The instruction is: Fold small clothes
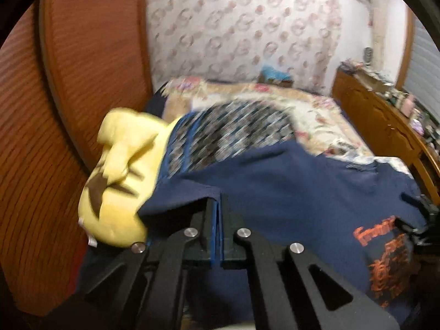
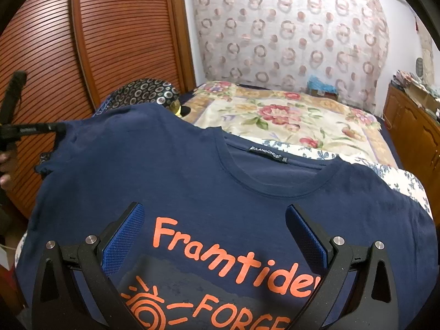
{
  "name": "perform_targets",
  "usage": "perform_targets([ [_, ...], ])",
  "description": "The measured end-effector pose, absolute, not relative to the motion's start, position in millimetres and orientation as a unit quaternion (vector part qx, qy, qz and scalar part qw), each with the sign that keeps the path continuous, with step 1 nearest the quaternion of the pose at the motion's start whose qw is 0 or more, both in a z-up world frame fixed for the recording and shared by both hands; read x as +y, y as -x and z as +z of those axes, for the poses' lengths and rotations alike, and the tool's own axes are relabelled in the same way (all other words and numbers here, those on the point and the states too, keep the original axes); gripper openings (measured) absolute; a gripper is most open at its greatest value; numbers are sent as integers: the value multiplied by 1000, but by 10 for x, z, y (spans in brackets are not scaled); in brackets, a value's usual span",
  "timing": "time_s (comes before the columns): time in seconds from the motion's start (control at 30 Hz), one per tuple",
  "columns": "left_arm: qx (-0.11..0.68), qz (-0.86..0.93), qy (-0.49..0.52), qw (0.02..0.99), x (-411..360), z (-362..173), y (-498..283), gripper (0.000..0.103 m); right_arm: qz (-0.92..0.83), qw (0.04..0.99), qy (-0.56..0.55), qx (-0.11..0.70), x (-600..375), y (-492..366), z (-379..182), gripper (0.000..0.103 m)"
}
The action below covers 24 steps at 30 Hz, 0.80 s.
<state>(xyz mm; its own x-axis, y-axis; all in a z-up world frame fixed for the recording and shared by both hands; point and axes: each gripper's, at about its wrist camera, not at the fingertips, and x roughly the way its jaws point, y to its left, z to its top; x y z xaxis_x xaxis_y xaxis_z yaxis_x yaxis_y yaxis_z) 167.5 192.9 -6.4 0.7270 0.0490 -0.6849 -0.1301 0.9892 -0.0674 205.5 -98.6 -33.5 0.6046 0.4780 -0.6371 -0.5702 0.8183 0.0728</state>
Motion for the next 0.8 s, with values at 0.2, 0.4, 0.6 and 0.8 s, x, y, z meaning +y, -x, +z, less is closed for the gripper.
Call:
perform_targets([
  [0.2,342,-12,16,939,1351,330,-1891,0,288,898,61,326,-1136,-2043,-280,103],
  [0.4,366,-96,8,926,851,344,-2105,24,276,904,51,323,-1265,-2043,-225,103],
  [0.6,356,-124,26,926,804,452,-1908,49,268,904,52,329,-1305,-2110,-246,103],
  [0.8,338,-93,37,936,1105,536,-1694,54,288,895,56,337,-1148,-2201,-274,103],
])
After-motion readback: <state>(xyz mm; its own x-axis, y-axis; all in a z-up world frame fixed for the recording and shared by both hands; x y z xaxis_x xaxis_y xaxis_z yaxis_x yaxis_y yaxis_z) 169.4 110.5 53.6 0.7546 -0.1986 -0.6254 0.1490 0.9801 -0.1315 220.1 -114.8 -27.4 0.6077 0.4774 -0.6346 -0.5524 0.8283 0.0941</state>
